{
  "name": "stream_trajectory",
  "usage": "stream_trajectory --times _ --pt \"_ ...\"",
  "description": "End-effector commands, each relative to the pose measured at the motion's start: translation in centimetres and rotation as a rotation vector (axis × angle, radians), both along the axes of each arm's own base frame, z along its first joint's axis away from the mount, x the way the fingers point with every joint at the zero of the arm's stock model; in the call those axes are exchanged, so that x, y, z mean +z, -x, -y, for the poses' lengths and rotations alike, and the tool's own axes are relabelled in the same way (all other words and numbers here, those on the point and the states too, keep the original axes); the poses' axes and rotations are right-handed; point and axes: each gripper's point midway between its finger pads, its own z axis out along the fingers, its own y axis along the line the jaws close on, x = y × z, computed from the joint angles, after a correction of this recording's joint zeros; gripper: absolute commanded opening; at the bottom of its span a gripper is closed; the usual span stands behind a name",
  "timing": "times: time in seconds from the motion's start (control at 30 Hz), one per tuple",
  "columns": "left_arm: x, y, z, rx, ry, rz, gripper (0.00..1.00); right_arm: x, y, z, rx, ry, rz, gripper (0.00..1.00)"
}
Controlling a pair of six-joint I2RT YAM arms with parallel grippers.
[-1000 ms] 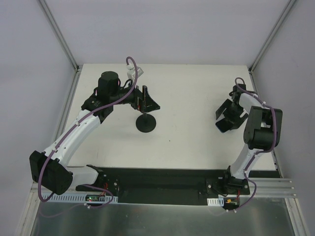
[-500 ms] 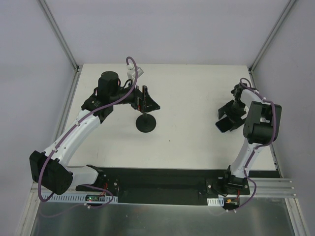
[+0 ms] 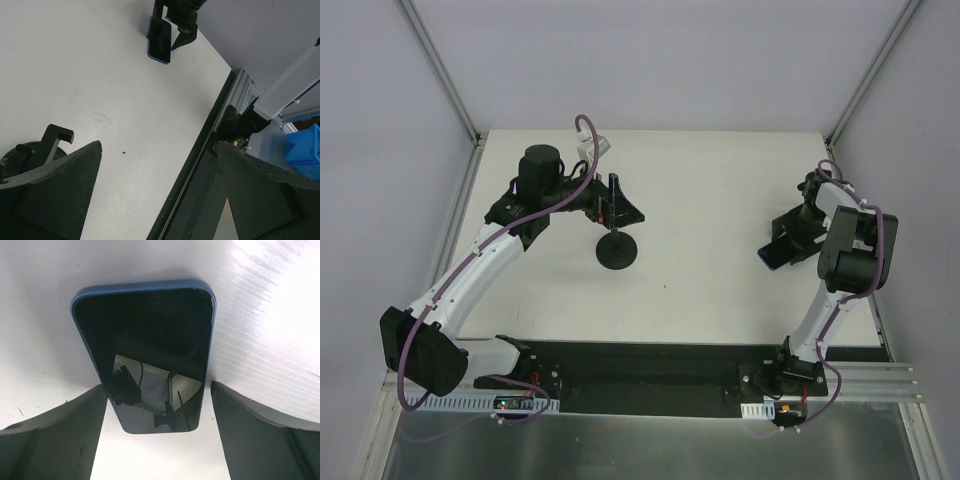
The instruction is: Place the phone on the phone stand
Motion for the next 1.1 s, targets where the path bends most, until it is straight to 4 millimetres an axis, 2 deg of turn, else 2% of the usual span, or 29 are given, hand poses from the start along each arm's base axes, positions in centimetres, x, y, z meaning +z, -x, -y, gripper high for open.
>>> stream_trajectory --times 0.0,0.07,0.1,0.2,0.23,0.27,0.3,0.37,0.4,0.43,0.5,0.53,0.57,0.67,0.7,0.73,0.77,0.8,0.83,0.9,0.93,1.0,1.07 --pt "1.3 0.0 -0.2 -0.012 0.027 0.052 0.97 -1.2 0.6 0.4 -0.013 0.031 -0.023 0.81" --pt "1.3 0.0 -0.2 -0.011 0.027 0.055 0.97 -1.2 0.7 0.3 -0.01 0.031 -0.01 0.74" --pt "1.4 0.1 -0.2 -0.012 0.029 0.054 0.97 -1.2 0.7 0.2 -0.01 0.026 -0.005 0.61" --pt "1.6 0.1 -0.3 -0.009 0.032 0.061 0.97 -1.2 0.7 -0.3 -0.001 0.014 0.036 0.46" --pt "1.7 0.2 -0.3 -0.01 0.032 0.064 0.97 -1.1 0.1 -0.4 0.019 0.018 0.073 0.4" --pt "1.8 0.1 -0.5 -0.006 0.032 0.07 0.97 -0.5 -0.3 -0.6 0.032 0.017 0.111 0.33" --pt "2.0 0.2 -0.6 -0.002 0.032 0.082 0.97 -0.5 0.0 -0.8 0.058 0.015 0.122 0.16" --pt "2.2 -0.1 -1.0 0.015 0.03 0.091 0.97 0.8 -0.7 -1.6 0.153 0.051 0.198 0.03" --pt "2.2 -0.2 -1.2 0.022 0.03 0.093 0.97 1.3 -0.8 -1.5 0.181 0.085 0.218 0.01" --pt "2.2 -0.4 -1.4 0.032 0.029 0.096 0.98 1.3 -0.8 -2.5 0.231 0.102 0.237 0.01" --pt "2.1 -1.1 -2.1 0.059 0.027 0.093 0.98 2.9 -1.1 -3.1 0.322 0.134 0.303 0.01" --pt "2.0 -1.3 -2.3 0.066 0.025 0.089 0.97 2.7 -1.2 -4.1 0.377 0.142 0.341 0.01" --pt "1.9 -1.6 -2.5 0.076 0.023 0.086 0.98 4.0 -1.4 -4.5 0.434 0.163 0.395 0.01" --pt "1.6 -2.5 -3.2 0.109 0.012 0.086 0.97 5.3 -1.0 -6.5 0.531 0.188 0.49 0.01" --pt "1.5 -2.9 -3.4 0.115 0.004 0.099 0.97 5.4 -0.9 -7.5 0.566 0.168 0.516 0.01" --pt "1.4 -3.1 -3.4 0.117 -0.002 0.106 0.96 6.9 -1.4 -8.9 0.596 0.161 0.6 0.01" --pt "1.4 -3.2 -3.5 0.114 -0.005 0.115 0.97 5.9 -0.3 -9.8 0.619 0.138 0.604 0.01" --pt "1.4 -3.3 -3.6 0.114 -0.014 0.128 0.96 6.4 -0.2 -11.1 0.661 0.106 0.646 0.01" --pt "1.3 -3.5 -3.6 0.118 -0.018 0.135 0.97 7.8 0.0 -13.0 0.707 0.096 0.716 0.01" --pt "1.3 -3.5 -3.5 0.111 -0.016 0.128 0.98 8.0 1.2 -14.7 0.757 0.08 0.758 0.01" --pt "1.6 -3.5 -3.4 0.111 -0.007 0.122 0.98 9.5 1.6 -16.4 0.806 0.07 0.819 0.01" --pt "1.9 -3.1 -3.0 0.113 0.008 0.078 0.97 10.4 2.6 -17.6 0.845 0.072 0.85 0.01" --pt "2.2 -2.6 -2.4 0.099 0.029 0.044 0.93 12.0 4.0 -20.0 0.925 0.049 0.909 0.01"
